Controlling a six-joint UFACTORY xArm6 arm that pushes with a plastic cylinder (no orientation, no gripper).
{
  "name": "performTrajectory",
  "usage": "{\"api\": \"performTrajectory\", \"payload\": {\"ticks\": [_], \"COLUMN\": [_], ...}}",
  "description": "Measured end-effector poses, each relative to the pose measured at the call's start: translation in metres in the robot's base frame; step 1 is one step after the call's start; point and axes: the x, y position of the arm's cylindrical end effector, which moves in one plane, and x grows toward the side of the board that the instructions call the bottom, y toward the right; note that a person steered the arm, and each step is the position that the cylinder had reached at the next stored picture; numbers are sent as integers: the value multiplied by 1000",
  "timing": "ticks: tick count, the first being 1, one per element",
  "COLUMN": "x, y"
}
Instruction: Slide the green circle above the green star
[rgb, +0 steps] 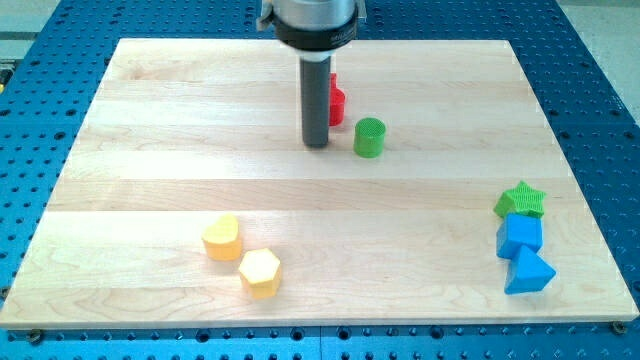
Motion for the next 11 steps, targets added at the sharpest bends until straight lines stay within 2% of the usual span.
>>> {"api": "performTrajectory", "payload": {"ticks": [2,3,4,8,10,11], "x": [43,46,80,73,54,52], "y": [170,151,153,187,202,131]}}
